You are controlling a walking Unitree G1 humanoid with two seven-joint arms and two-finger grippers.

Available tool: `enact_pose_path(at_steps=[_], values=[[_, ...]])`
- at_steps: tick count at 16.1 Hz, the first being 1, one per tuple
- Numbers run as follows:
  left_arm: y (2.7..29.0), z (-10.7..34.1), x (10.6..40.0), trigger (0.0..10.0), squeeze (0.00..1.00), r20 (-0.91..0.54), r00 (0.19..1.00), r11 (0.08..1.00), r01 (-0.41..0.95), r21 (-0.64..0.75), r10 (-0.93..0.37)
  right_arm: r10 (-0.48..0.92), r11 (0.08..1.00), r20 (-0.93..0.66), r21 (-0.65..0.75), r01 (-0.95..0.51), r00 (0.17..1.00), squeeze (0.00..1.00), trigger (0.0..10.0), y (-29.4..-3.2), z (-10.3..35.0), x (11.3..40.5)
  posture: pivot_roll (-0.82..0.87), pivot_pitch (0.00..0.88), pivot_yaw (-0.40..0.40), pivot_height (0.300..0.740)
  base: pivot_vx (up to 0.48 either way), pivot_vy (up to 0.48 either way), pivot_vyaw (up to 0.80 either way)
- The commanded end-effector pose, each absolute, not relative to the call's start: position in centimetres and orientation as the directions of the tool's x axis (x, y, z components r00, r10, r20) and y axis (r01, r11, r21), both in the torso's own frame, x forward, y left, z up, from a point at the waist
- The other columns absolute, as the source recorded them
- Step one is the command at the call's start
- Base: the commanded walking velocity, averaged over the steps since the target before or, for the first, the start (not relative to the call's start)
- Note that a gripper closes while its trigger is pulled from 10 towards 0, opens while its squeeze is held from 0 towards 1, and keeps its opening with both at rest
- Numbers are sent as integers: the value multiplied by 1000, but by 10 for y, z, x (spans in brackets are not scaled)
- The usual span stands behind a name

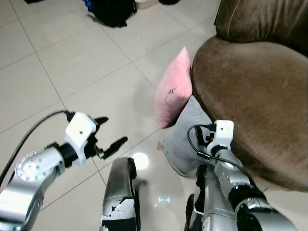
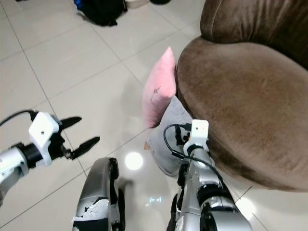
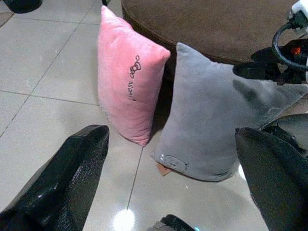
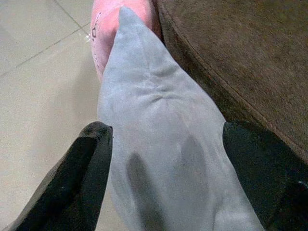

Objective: Move the pillow to the sofa from floor

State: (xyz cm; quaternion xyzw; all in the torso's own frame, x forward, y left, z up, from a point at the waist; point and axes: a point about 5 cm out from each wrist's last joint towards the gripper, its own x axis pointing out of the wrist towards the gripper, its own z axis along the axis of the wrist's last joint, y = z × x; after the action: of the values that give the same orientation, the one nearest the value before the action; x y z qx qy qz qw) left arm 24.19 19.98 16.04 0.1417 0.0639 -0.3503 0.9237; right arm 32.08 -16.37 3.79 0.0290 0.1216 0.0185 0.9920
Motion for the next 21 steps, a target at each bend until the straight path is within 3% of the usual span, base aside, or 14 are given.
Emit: enact_pose_path(at_steps=[1, 7, 8, 14, 18, 19, 20, 21], values=[[205, 158, 240, 10000, 0, -241, 738, 712, 673, 200, -630, 55, 998, -268, 54, -42, 962, 1000, 10000, -163, 32, 317, 389, 340, 63, 566, 0, 0, 0], [205, 163, 237, 10000, 0, -284, 675, 662, 733, 155, -681, 37, 997, -393, -51, -62, 919, 1000, 10000, -159, 22, 318, 424, 353, 79, 566, 0, 0, 0], [206, 164, 237, 10000, 0, -294, 670, 657, 737, 158, -682, 37, 998, -425, -39, -59, 905, 0, 10000, -156, 18, 317, 434, 358, 88, 566, 0, 0, 0], [218, 177, 237, 10000, 0, -308, 690, 659, 721, 212, -655, -154, 981, -397, -172, 91, 905, 0, 10000, -165, 25, 323, 519, 375, 126, 566, 0, 0, 0], [191, 166, 238, 10000, 0, -312, 679, 647, 732, 214, -665, -155, 978, -392, -194, 83, 907, 0, 10000, -164, 21, 320, 526, 375, 133, 566, 0, 0, 0], [169, 156, 232, 10000, 0, -315, 661, 635, 747, 195, -681, -121, 984, -400, -169, 57, 908, 0, 1059, -159, 19, 318, 520, 377, 132, 566, 0, 0, 0], [142, 146, 224, 10000, 0, -314, 643, 622, 762, 178, -699, -103, 987, -407, -153, 44, 908, 0, 0, -155, 17, 316, 520, 378, 132, 566, 0, 0, 0], [118, 141, 216, 10000, 0, -309, 632, 613, 772, 171, -710, -101, 988, -408, -152, 41, 907, 0, 0, -153, 16, 316, 520, 381, 132, 566, 0, 0, 0]])
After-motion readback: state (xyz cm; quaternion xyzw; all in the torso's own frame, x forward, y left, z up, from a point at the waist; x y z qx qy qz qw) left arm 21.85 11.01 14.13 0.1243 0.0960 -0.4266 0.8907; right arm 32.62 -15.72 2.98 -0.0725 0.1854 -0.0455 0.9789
